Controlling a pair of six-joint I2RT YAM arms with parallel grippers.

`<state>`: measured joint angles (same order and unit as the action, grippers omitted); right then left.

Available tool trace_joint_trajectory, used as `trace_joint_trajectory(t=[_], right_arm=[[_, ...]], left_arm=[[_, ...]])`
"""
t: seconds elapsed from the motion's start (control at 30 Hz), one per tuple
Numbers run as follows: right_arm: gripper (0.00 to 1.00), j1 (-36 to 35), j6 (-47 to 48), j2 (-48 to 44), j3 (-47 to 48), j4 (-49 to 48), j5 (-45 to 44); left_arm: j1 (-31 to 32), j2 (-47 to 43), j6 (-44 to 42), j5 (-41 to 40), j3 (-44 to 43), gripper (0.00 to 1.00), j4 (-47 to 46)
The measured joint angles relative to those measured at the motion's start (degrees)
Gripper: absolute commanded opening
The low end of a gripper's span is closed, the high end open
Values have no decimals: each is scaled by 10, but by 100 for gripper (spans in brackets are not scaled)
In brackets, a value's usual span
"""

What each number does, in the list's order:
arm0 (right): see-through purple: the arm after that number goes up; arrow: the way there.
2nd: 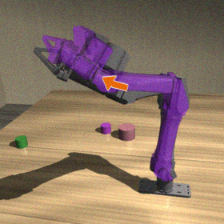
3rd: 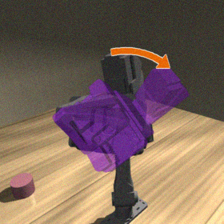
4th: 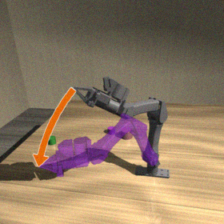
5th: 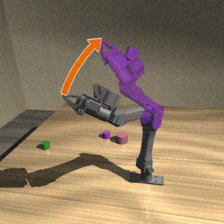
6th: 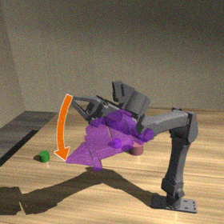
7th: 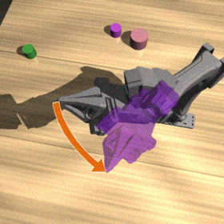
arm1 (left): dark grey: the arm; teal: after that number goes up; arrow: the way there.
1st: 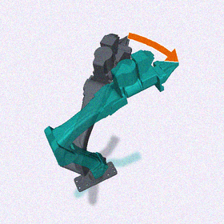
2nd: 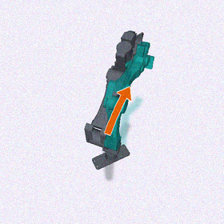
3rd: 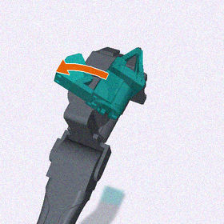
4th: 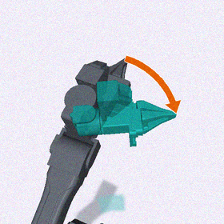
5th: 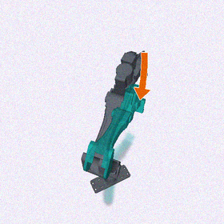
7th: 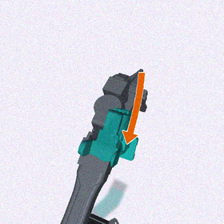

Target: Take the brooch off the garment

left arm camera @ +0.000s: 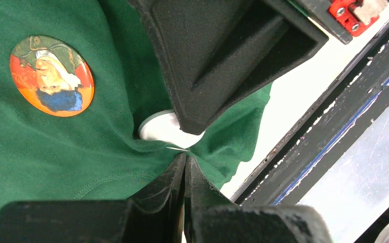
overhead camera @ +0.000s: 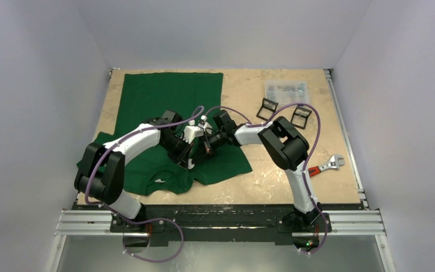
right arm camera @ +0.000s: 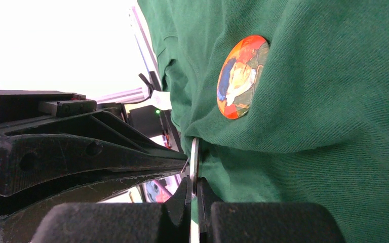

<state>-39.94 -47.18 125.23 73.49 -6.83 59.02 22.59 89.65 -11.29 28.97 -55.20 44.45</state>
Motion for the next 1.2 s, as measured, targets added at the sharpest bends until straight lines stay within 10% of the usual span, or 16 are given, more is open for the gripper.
trace_joint_trajectory(t=[0.23, 0.37, 0.6, 0.83, 1.2], right_arm=[[0, 0, 0, 0, 0, 1, -1], [0, 0, 1, 0, 0, 1, -1], [0, 0, 0, 0, 0, 1, -1], [0, 0, 0, 0, 0, 1, -1], [0, 5, -2, 0, 0, 1, -2]], left_arm=[[0, -7, 3, 0, 0, 1, -3], [0, -29, 15, -16, 3, 38, -12], [1, -45, 28, -54, 7, 45, -17], [10, -16, 28, -71, 6, 38, -14], [12, 6, 21, -62, 0, 0, -5]])
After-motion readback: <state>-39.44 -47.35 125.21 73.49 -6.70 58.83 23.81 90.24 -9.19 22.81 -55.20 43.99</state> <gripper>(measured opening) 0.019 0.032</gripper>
